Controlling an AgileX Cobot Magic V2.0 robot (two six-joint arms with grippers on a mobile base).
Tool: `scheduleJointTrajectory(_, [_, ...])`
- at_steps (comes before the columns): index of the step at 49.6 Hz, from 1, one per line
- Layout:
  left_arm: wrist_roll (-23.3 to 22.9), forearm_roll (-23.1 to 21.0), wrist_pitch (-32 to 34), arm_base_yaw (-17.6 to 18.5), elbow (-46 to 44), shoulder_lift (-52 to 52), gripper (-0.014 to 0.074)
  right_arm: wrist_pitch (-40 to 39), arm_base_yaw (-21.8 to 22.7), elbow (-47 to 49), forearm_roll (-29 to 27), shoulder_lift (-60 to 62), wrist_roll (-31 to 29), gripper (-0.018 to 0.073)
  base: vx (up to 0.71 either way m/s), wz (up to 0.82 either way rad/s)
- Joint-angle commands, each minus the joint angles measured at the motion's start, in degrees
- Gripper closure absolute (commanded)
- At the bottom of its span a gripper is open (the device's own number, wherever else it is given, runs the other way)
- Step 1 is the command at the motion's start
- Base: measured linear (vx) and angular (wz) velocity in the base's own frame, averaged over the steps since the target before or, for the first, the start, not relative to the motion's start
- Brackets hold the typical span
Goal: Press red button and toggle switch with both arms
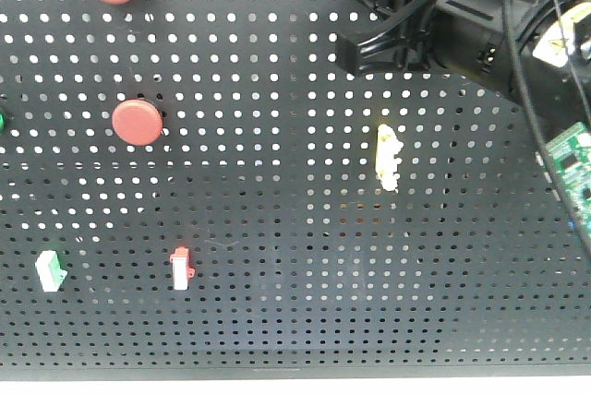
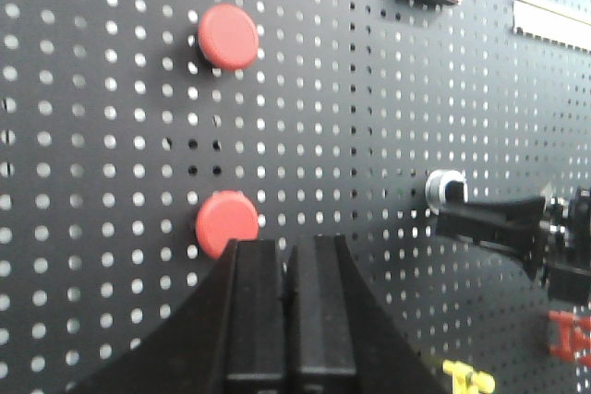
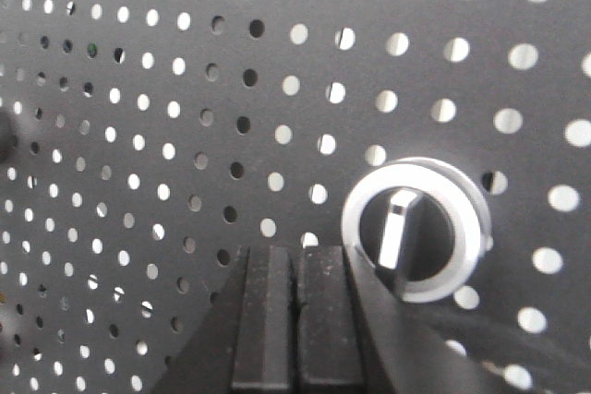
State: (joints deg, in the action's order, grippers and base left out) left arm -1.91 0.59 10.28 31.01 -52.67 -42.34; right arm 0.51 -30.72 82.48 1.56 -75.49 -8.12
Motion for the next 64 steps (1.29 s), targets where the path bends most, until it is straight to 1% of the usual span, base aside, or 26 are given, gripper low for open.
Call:
scheduleJointTrajectory(1, [0.0,-0.3,4.8,0.4,-1.4,0.1,0.0596,-3.4,1.3,2.0,-0.2,1.7,0.2,0.0559,0.0,0.0])
scheduleJointTrajectory(9, [0.0,-0.3,4.6,0.4,-1.4,0.1,0.0596,-1.8,1.3,1.9,0.1,2.8,-0.4,0.0559,0.0,0.0])
scheduleJointTrajectory(17, [0.0,-0.3,4.6,0.4,-1.4,0.1,0.0596,-0.5,1.3,1.9,1.7,4.3,-0.6,0.0559,0.0,0.0])
scheduleJointTrajectory(21, [0.0,-0.3,4.6,0.4,-1.4,0.1,0.0596,1.3,2.2,1.9,2.7,4.7,-0.6,0.0559,0.0,0.0])
scheduleJointTrajectory(35, [0.0,-0.3,4.4,0.4,-1.4,0.1,0.0596,2.1,2.1,1.9,2.9,5.9,-0.5,0.0559,0.0,0.0])
scheduleJointTrajectory(39, [0.0,-0.3,4.5,0.4,-1.4,0.1,0.0596,4.0,-0.2,1.9,2.9,7.1,-0.6,0.0559,0.0,0.0])
scheduleJointTrajectory(42, [0.0,-0.3,4.5,0.4,-1.4,0.1,0.0596,6.7,-2.4,1.9,3.0,8.8,-0.9,0.0559,0.0,0.0])
scheduleJointTrajectory(46, [0.0,-0.3,4.4,0.4,-1.4,0.1,0.0596,12.2,-5.9,1.7,3.2,10.9,-4.2,0.0559,0.0,0.0])
scheduleJointTrajectory(48, [0.0,-0.3,4.4,0.4,-1.4,0.1,0.0596,14.6,-7.0,1.7,3.4,11.9,-6.0,0.0559,0.0,0.0])
scheduleJointTrajectory(51, [0.0,-0.6,4.4,0.4,-1.4,0.1,0.0594,15.8,-7.2,1.7,3.4,12.7,-6.3,0.0559,0.0,0.0])
scheduleJointTrajectory(59, [0.0,-0.3,4.4,0.4,-1.4,0.1,0.0594,15.3,-7.2,1.7,3.4,13.4,-6.3,0.0559,0.0,0.0])
scheduleJointTrajectory(64, [0.0,-0.3,4.4,0.4,-1.4,0.1,0.0594,17.2,-7.2,1.7,3.3,13.4,-6.3,0.0559,0.0,0.0])
